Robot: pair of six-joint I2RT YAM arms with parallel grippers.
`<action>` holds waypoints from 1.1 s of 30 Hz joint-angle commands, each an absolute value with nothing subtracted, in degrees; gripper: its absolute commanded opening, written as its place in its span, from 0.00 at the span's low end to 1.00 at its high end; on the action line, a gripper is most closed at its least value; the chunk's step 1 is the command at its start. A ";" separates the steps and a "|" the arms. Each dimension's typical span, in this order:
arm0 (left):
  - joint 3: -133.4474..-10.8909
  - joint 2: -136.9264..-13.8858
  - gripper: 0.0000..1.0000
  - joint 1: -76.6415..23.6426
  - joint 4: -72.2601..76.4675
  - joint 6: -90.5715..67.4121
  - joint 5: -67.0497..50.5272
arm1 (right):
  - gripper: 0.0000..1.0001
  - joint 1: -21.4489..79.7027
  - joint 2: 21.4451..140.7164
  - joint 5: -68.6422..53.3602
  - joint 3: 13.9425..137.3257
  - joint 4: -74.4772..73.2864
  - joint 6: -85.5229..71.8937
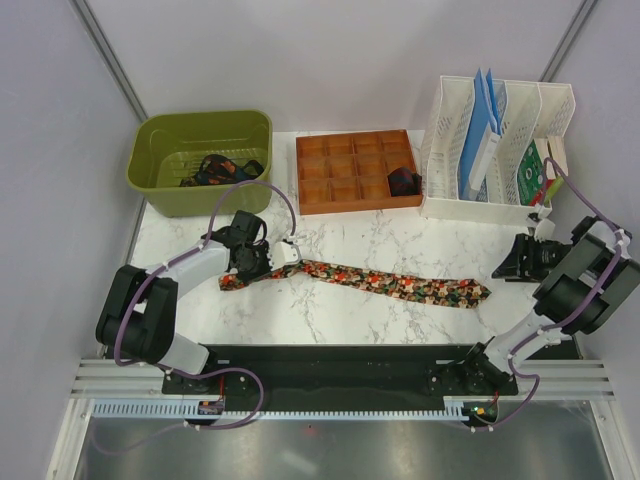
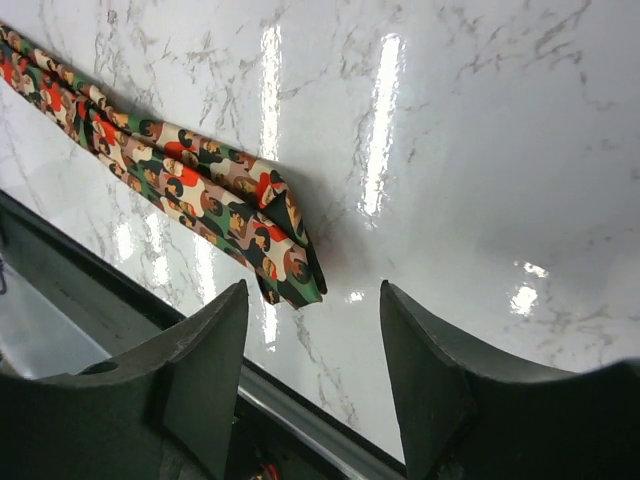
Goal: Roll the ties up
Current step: Flatten out the tie at the center of the board.
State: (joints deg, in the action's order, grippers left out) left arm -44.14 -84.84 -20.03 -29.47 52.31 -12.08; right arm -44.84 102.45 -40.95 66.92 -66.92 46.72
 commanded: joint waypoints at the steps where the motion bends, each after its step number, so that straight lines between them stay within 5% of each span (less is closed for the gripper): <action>1: -42.19 -86.31 0.02 -19.42 -34.01 52.82 -10.11 | 0.60 -45.35 98.35 -41.31 66.98 -63.02 47.02; 33: -42.80 -87.63 0.03 -19.42 -34.37 53.26 -10.28 | 0.50 -29.54 104.24 -35.68 61.88 -56.51 46.58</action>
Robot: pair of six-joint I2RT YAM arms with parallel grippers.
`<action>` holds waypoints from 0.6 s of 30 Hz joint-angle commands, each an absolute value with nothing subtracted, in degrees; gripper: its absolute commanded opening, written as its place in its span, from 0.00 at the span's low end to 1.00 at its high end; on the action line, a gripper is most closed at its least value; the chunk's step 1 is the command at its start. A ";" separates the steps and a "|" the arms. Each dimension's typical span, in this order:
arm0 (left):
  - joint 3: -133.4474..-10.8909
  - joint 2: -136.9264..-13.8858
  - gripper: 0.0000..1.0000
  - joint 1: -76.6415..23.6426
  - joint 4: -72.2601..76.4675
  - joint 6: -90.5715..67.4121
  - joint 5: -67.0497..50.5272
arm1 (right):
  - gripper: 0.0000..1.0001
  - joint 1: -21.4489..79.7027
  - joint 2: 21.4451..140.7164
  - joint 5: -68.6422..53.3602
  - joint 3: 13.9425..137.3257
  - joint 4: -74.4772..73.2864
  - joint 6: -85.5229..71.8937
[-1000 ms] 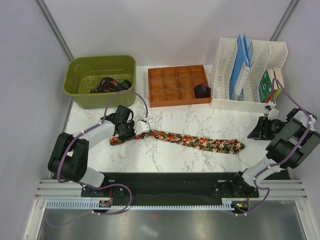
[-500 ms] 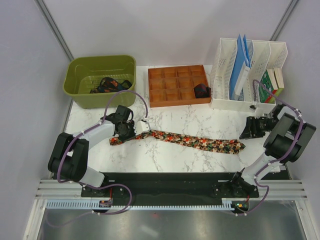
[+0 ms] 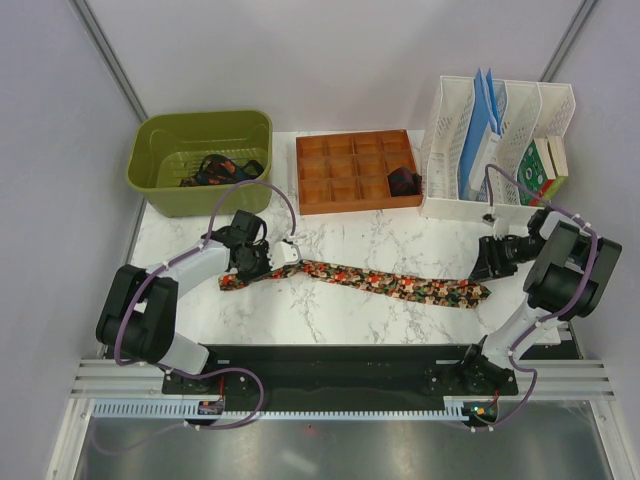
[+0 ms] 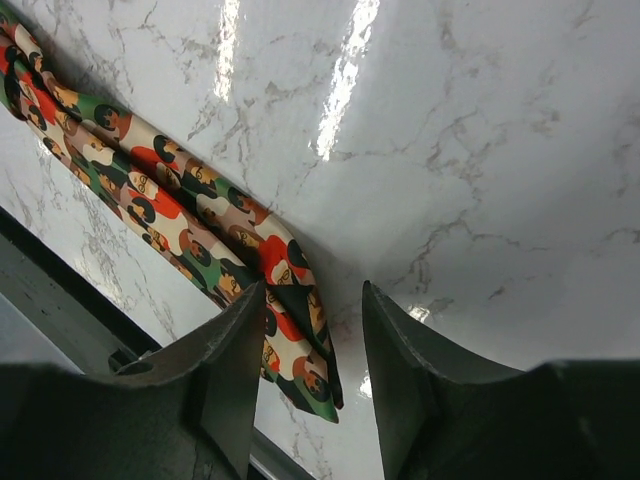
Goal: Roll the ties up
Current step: Flatten out the tie at the center of the board.
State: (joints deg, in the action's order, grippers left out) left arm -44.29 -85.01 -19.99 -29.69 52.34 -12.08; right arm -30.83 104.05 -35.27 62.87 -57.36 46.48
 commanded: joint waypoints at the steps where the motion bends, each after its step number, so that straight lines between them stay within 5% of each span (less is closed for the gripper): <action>1: -42.72 -87.54 0.03 -19.42 -34.45 53.26 -10.20 | 0.50 -29.36 104.24 -35.60 61.70 -56.51 46.67; 4: -43.15 -87.19 0.05 -19.42 -34.72 53.00 -10.55 | 0.41 -29.27 104.33 -35.07 61.26 -56.42 46.76; 9: -44.38 -85.17 0.16 -19.25 -37.52 54.23 -13.53 | 0.00 -29.27 104.06 -34.54 61.96 -56.43 46.50; 18: -48.69 -81.56 0.29 -17.23 -42.63 59.41 -18.54 | 0.00 -29.36 103.36 -33.40 62.84 -56.78 46.67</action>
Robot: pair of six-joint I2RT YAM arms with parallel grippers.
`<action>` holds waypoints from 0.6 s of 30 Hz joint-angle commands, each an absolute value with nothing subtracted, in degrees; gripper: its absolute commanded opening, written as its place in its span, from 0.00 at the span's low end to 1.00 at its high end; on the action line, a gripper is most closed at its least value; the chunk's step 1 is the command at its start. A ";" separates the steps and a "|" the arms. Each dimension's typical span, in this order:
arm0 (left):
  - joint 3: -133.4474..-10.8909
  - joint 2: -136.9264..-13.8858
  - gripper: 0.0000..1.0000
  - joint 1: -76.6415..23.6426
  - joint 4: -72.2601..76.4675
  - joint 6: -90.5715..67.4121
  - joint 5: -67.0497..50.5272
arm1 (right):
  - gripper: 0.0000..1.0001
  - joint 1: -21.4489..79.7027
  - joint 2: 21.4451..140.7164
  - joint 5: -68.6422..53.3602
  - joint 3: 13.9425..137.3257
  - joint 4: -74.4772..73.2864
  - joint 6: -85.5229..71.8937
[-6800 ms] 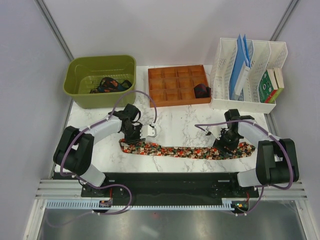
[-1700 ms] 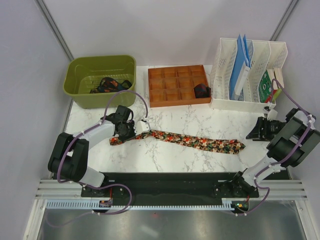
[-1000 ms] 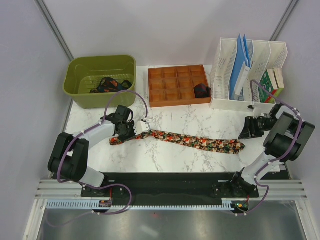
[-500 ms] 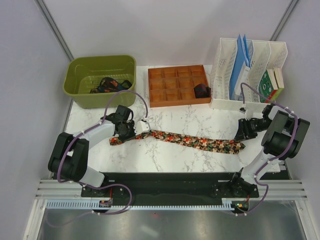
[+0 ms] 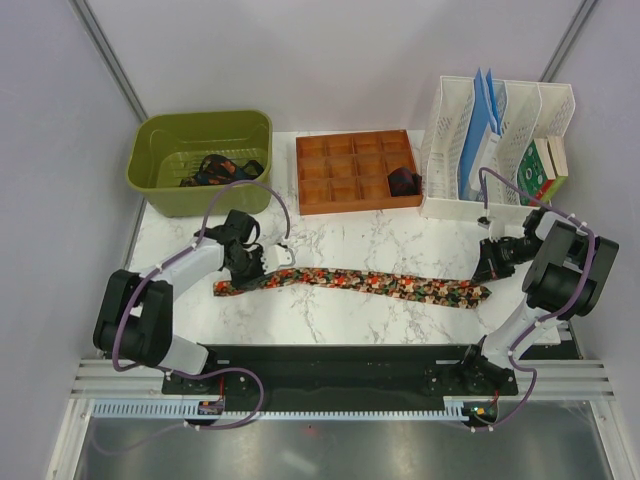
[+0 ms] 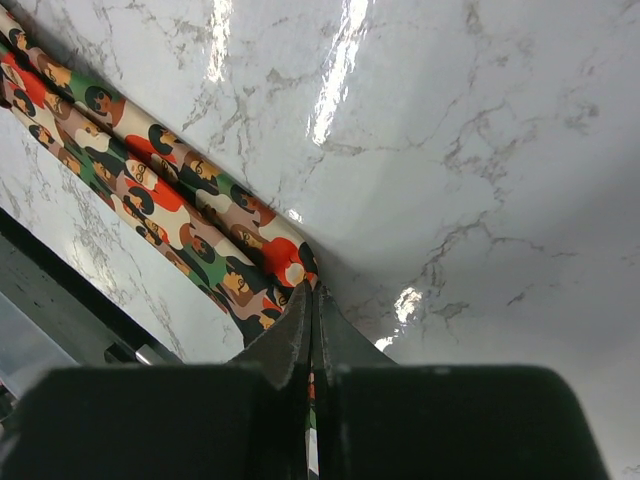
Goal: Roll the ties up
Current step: Flatten out the tie at the center of the board.
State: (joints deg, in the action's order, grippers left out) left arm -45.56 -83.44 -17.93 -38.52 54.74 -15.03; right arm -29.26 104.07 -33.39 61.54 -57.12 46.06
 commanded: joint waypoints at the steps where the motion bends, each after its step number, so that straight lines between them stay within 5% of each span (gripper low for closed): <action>1: -49.04 -81.56 0.30 -17.23 -42.89 59.76 -18.81 | 0.00 -29.36 103.27 -33.31 62.84 -56.86 46.76; 11: -49.57 -84.02 0.43 -17.23 -42.10 62.58 -19.25 | 0.00 -29.71 102.92 -33.05 62.93 -57.57 47.55; 18: -50.10 -86.31 0.37 -17.40 -40.17 64.77 -18.02 | 0.00 -29.79 103.27 -33.14 63.46 -58.10 47.81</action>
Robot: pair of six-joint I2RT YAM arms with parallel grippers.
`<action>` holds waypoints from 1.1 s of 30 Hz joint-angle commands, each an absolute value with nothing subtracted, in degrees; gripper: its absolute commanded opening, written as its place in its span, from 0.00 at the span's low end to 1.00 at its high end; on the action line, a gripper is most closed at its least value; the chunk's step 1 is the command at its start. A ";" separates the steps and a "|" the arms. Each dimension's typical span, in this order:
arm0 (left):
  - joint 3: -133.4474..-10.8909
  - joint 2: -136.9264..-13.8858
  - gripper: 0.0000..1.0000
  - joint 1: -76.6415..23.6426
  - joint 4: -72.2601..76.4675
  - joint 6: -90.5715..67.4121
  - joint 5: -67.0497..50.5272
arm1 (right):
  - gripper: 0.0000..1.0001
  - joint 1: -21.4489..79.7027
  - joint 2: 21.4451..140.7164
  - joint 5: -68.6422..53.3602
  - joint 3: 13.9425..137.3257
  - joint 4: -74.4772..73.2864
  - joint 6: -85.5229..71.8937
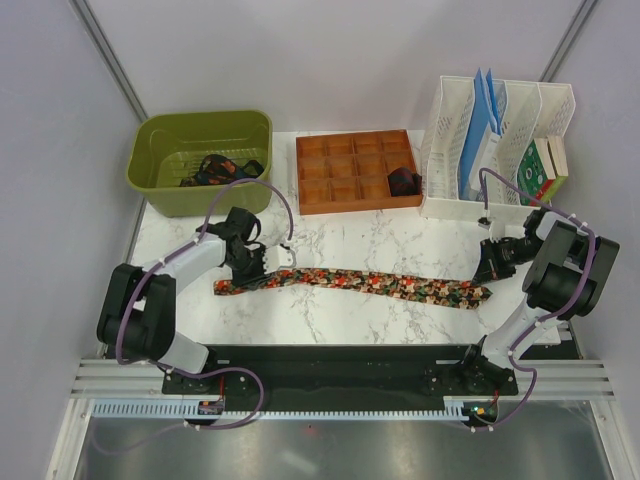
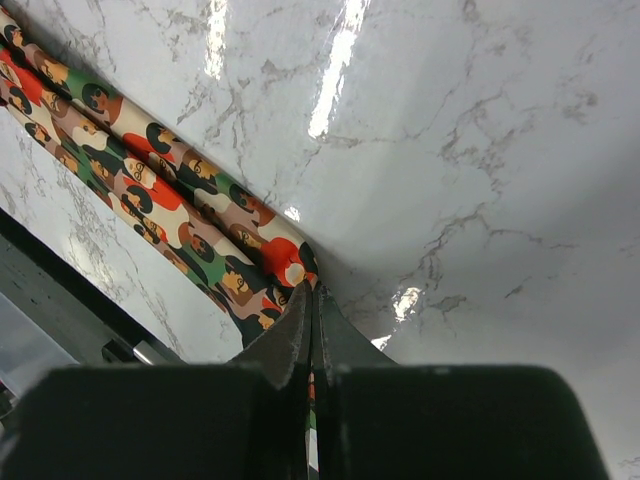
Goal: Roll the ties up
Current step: Flatten out the tie at the center of the board.
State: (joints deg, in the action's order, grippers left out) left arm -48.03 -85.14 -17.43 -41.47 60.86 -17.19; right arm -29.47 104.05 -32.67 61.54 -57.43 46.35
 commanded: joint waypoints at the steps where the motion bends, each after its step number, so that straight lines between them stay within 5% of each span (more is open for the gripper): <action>1: -50.10 -86.74 0.35 -17.40 -40.08 65.30 -17.41 | 0.00 -29.79 103.27 -33.05 63.46 -58.10 47.81; 5: -50.01 -86.40 0.18 -17.31 -40.08 66.71 -16.96 | 0.00 -30.15 103.36 -32.70 63.72 -58.18 48.16; 15: -48.87 -83.67 0.16 -15.65 -42.10 69.87 -17.05 | 0.00 -32.43 104.24 -31.46 65.48 -58.18 48.87; 33: -51.42 -85.87 0.49 -15.38 -42.63 72.07 -16.26 | 0.00 -32.52 104.33 -31.99 64.95 -58.89 49.83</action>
State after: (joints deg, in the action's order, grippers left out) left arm -50.52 -85.08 -15.73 -41.95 68.10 -16.86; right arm -32.40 104.07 -31.35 63.92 -58.06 48.29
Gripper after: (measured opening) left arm 0.479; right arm 0.007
